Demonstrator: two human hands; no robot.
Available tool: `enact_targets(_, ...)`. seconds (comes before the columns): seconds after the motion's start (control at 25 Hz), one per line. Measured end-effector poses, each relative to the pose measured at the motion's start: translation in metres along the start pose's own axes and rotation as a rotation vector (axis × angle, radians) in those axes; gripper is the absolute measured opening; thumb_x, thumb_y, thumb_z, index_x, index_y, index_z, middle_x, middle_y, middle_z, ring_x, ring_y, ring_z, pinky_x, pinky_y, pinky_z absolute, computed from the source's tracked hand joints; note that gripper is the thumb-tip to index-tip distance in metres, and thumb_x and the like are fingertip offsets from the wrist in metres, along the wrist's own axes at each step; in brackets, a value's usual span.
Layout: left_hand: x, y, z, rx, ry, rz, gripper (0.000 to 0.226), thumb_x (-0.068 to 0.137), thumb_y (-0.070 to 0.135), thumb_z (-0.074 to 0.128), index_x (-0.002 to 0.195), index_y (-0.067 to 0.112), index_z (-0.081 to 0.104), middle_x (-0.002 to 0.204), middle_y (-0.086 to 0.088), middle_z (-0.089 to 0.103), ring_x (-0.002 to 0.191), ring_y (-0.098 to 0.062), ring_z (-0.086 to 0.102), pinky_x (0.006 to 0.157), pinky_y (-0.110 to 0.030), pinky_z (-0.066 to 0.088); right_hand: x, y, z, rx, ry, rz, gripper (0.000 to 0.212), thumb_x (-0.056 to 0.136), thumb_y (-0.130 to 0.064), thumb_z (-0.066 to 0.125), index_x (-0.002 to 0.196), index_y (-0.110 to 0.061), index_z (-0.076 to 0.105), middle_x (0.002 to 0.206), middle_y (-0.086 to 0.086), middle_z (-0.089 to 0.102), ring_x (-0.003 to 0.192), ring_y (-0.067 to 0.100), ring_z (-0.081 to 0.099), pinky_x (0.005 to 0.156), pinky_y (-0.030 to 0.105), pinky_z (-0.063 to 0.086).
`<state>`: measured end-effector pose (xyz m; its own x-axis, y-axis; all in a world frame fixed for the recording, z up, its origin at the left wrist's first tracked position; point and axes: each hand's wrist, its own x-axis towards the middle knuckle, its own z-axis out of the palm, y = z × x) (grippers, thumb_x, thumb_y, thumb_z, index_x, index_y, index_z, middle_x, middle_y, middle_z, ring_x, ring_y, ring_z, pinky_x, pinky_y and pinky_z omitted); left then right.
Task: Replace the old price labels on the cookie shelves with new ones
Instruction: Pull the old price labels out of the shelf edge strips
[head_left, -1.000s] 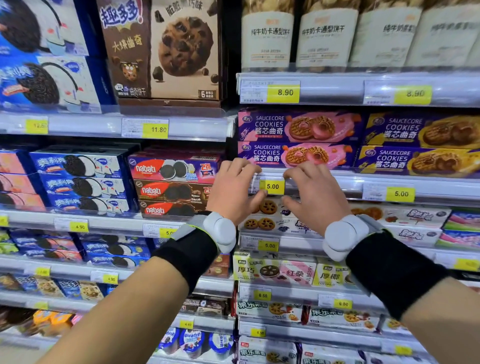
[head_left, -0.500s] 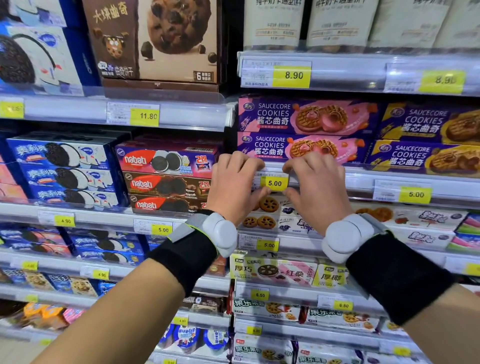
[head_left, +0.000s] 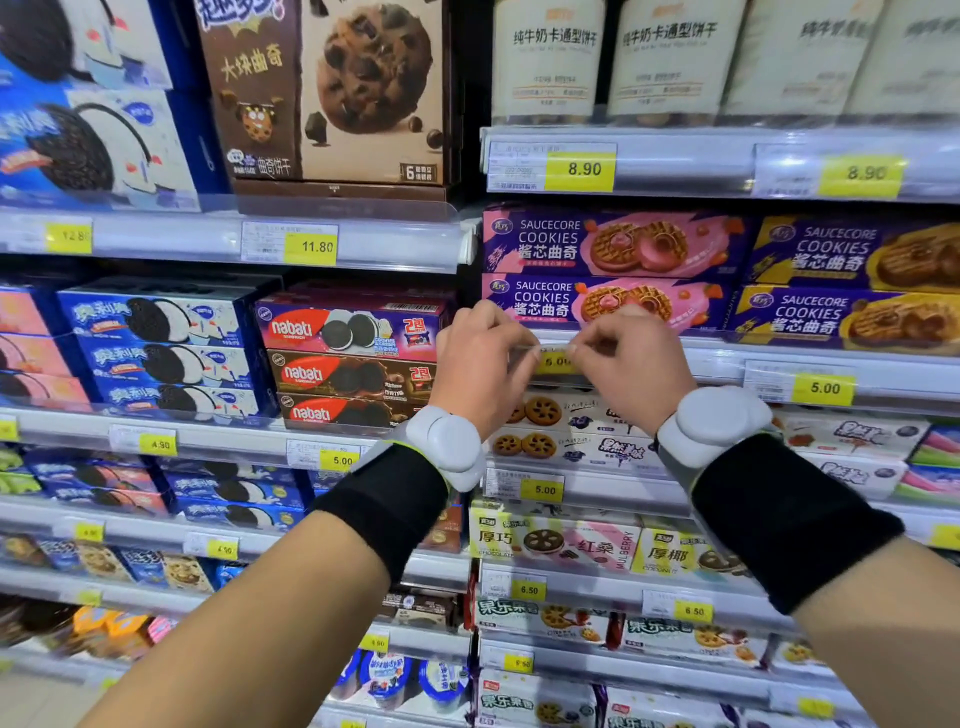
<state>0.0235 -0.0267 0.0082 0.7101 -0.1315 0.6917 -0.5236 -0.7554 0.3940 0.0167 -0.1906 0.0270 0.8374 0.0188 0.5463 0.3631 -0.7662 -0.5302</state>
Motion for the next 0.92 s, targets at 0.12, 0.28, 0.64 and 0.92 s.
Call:
enact_targets(0.12,0.006,0.01,-0.007,-0.071,0.044,0.01,0.011,0.088,0.023,0.061,0.094,0.017,0.069,0.091,0.002,0.063,0.091,-0.02,0.054,0.086,-0.046,0.044,-0.002,-0.002,-0.007,0.157,0.147,0.042,0.009,0.081,-0.032,0.065,0.075,-0.026,0.067,0.085,-0.002,0.063,0.089,0.023,0.057,0.082,0.041,0.048)
enact_targets(0.28,0.007,0.028,-0.01,-0.147,0.003,0.01,0.012,0.088,0.02,0.064,0.096,0.014,0.071,0.09,-0.001,0.071,0.084,-0.015,0.06,0.08,-0.031,0.048,-0.013,0.001,-0.025,0.216,0.118,0.031,0.008,0.086,-0.022,0.064,0.08,-0.021,0.068,0.071,-0.012,0.061,0.073,0.012,0.057,0.066,0.026,0.045)
enact_targets(0.64,0.012,0.076,0.018,-0.251,-0.089,-0.042,0.018,0.086,0.021,0.068,0.102,0.014,0.072,0.093,0.004,0.068,0.087,-0.01,0.059,0.082,-0.023,0.045,-0.032,0.038,-0.069,0.208,0.139,0.119,0.012,0.086,-0.022,0.063,0.076,-0.016,0.066,0.066,0.0,0.063,0.064,0.017,0.056,0.063,0.03,0.047)
enact_targets(0.92,0.017,0.114,0.046,-0.248,-0.143,0.012,0.015,0.086,0.023,0.068,0.098,0.015,0.073,0.09,0.001,0.071,0.085,-0.014,0.061,0.079,-0.027,0.047,-0.044,0.071,-0.104,0.177,0.157,0.175,0.008,0.086,-0.025,0.062,0.079,-0.023,0.065,0.066,-0.009,0.062,0.064,0.011,0.056,0.062,0.025,0.044)
